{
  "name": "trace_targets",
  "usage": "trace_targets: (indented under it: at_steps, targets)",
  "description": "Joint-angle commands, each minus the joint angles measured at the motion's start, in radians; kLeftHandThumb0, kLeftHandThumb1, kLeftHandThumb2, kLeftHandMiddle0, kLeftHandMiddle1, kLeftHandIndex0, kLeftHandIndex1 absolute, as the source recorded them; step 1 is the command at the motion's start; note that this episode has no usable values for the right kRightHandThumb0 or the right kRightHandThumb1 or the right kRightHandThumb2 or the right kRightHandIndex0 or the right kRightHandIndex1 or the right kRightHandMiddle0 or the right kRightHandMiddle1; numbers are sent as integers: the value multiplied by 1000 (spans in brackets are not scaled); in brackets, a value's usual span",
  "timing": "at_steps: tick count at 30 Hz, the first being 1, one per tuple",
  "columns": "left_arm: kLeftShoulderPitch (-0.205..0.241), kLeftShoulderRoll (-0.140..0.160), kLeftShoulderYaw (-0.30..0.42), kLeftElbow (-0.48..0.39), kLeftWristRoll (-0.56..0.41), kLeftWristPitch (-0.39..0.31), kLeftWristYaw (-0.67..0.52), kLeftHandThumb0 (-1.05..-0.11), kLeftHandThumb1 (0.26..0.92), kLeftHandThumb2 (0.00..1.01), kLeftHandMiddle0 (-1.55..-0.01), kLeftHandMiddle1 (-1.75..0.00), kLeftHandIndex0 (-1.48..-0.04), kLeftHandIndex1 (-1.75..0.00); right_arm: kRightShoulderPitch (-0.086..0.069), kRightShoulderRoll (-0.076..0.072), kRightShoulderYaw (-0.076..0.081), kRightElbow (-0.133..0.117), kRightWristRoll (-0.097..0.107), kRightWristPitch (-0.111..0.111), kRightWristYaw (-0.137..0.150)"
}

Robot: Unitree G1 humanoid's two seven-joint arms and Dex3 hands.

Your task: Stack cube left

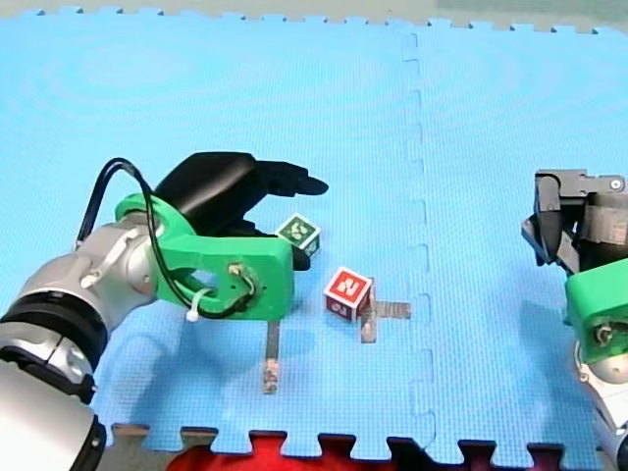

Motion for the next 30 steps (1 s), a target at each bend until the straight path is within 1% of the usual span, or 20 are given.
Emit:
trace_targets:
  at_steps: [1, 4, 8, 11, 15, 17, 22, 25, 30]
  targets:
    - [-3, 8, -13, 7, 14, 20, 14, -1048, 921, 45, -954, -1746, -697, -9, 6, 2, -10, -2, 20, -9, 19]
    - [-2, 6, -21, 12, 23, 44, 26, -1048, 921, 49, -955, -1746, -697, -8, 8, 4, -17, -5, 35, -11, 40]
    - [-1, 5, -25, 14, 29, 72, 41, -1048, 921, 52, -956, -1746, -698, -7, 9, 4, -21, -6, 41, -12, 52]
    - [-3, 5, -35, 14, 39, 96, 55, -1048, 921, 51, -958, -1746, -705, -9, 11, 3, -22, -8, 41, -14, 54]
    - [-8, 3, -62, 12, 76, 150, 122, -1048, 908, 31, -978, -1746, -719, -12, 14, 4, -23, -11, 40, -15, 56]
    - [-8, 3, -72, 13, 89, 163, 149, -1048, 904, 25, -983, -1746, -717, -10, 15, 4, -24, -11, 41, -16, 58]
    - [-8, 3, -78, 15, 91, 165, 157, -1048, 902, 18, -987, -1746, -715, -6, 16, 5, -26, -15, 43, -18, 63]
    - [-7, -2, -78, 20, 87, 173, 152, -1048, 904, 16, -988, -1746, -723, -9, 18, 5, -26, -15, 43, -18, 64]
    - [-4, -5, -77, 23, 84, 178, 152, -1048, 904, 12, -990, -1746, -727, -9, 19, 4, -25, -15, 36, -20, 55]
